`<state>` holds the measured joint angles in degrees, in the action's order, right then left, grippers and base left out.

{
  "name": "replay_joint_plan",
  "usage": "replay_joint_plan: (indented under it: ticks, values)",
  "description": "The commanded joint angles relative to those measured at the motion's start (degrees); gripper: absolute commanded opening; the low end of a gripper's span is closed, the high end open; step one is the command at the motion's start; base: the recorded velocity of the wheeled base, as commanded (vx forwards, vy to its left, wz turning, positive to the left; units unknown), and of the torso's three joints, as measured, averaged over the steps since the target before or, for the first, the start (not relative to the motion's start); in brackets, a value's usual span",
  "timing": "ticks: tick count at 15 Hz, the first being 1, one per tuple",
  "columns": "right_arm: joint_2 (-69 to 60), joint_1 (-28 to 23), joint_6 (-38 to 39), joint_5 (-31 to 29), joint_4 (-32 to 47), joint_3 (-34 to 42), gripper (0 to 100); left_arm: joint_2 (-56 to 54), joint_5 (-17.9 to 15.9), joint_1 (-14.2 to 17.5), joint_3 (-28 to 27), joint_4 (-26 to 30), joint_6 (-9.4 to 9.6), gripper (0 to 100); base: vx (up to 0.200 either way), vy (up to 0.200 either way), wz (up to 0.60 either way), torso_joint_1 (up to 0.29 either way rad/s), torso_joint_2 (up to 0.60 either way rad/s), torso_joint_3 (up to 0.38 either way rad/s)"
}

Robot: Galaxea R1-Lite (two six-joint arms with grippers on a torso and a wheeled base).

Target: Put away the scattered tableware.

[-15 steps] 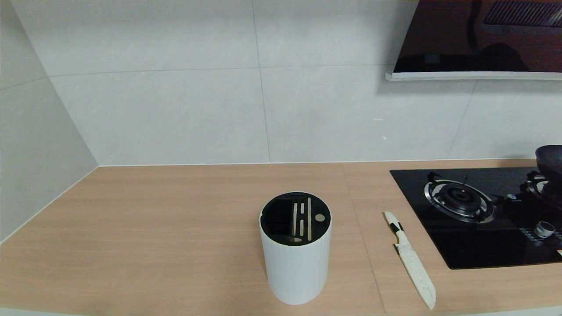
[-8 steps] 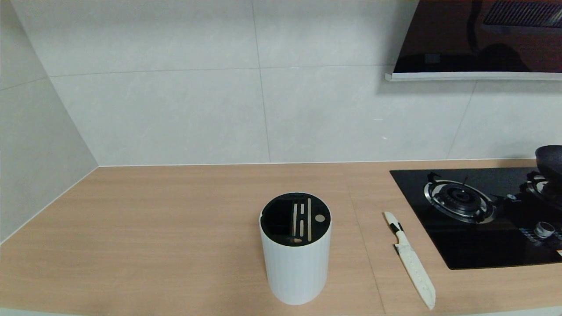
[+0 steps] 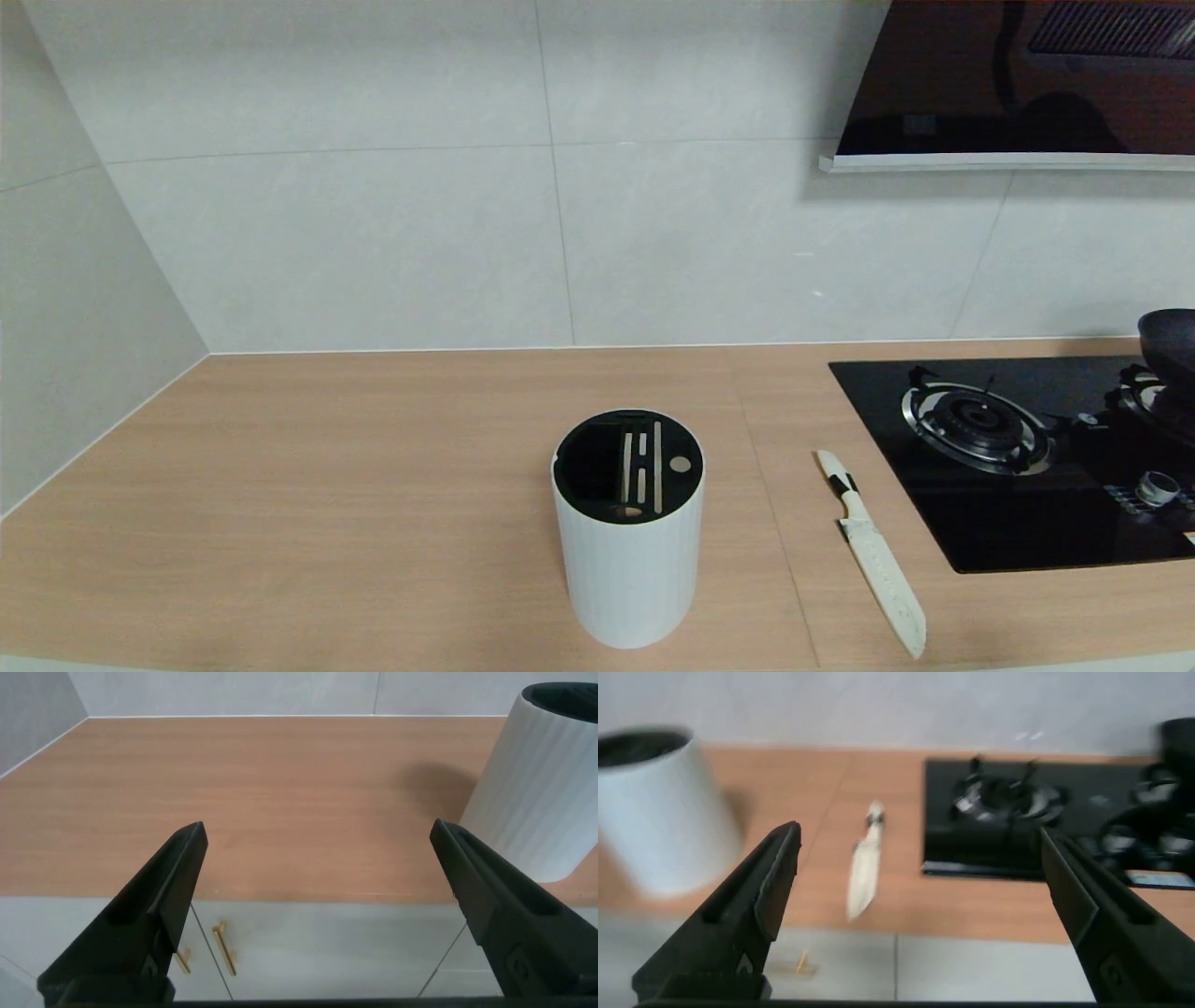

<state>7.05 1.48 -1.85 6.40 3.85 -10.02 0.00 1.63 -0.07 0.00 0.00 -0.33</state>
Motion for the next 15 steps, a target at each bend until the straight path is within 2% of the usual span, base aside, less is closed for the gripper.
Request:
replay_joint_plan:
  ticks: [1,4,6,9,11,15]
  values:
    - [12.73,0.46,-0.70,1.95,-0.07,-2.46,100,0.00,0.04,-0.01,0.00,0.00,-0.02,100,0.000,0.000,0.00,0.000,0.00,0.000]
    - [29.60,2.30,-0.70,1.51,-0.60,-8.70,100,0.00,0.04,-0.01,0.00,0.00,-0.02,100,0.000,0.000,0.00,0.000,0.00,0.000]
    - [40.15,5.56,-0.52,1.42,-1.83,-11.86,100,0.00,0.04,-0.01,0.00,0.00,-0.02,100,0.000,0.000,0.00,0.000,0.00,0.000]
    - [52.63,9.69,-0.43,1.07,-10.00,-12.13,100,0.00,0.04,-0.01,0.00,0.00,-0.02,100,0.000,0.000,0.00,0.000,0.00,0.000]
    - [63.09,10.39,-0.61,-1.30,-16.07,-12.39,100,0.00,0.04,-0.01,0.00,0.00,-0.02,100,0.000,0.000,0.00,0.000,0.00,0.000]
    - [76.98,11.09,-0.52,-1.65,-25.39,-14.59,100,0.00,0.04,-0.01,0.00,0.00,-0.02,100,0.000,0.000,0.00,0.000,0.00,0.000]
